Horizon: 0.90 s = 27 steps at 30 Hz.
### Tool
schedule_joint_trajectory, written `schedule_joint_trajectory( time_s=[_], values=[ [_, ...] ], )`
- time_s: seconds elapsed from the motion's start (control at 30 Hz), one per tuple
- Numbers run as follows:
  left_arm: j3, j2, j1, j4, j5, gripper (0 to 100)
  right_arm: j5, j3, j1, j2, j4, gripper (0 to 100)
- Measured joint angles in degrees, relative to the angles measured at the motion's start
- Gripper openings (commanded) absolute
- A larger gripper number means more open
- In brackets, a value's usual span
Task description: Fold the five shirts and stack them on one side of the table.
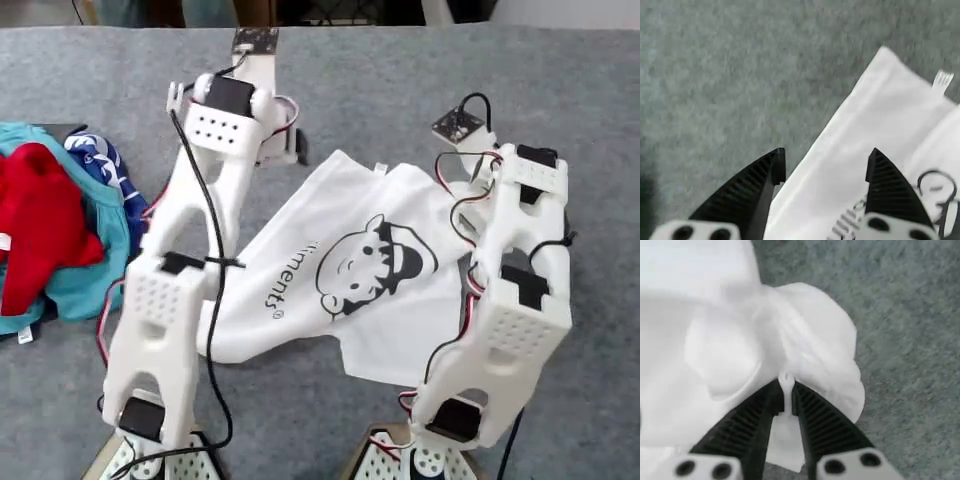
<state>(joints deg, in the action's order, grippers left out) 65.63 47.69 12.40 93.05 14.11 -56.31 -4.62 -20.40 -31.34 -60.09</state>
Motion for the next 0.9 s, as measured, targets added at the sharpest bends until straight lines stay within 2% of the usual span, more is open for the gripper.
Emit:
schedule_joint_trajectory(
  time_s=[0.17, 0.27, 0.5, 0.9],
  values=[
    [20.5, 17.2, 2.0, -7.0, 2.5, 27, 0.2, -1.4, 0.0, -1.2, 0.0, 1.4],
    [25.3, 23.8, 3.3, -12.9, 4.3, 27, 0.2, -1.5, 0.0, -1.3, 0.0, 1.4],
    [21.0, 26.3, 5.4, -25.3, 7.5, 27, 0.2, -1.5, 0.0, -1.3, 0.0, 1.4],
    [14.2, 26.3, 7.5, -29.5, 7.9, 26, 0.2, -1.7, 0.0, -1.3, -0.1, 1.4]
  ],
)
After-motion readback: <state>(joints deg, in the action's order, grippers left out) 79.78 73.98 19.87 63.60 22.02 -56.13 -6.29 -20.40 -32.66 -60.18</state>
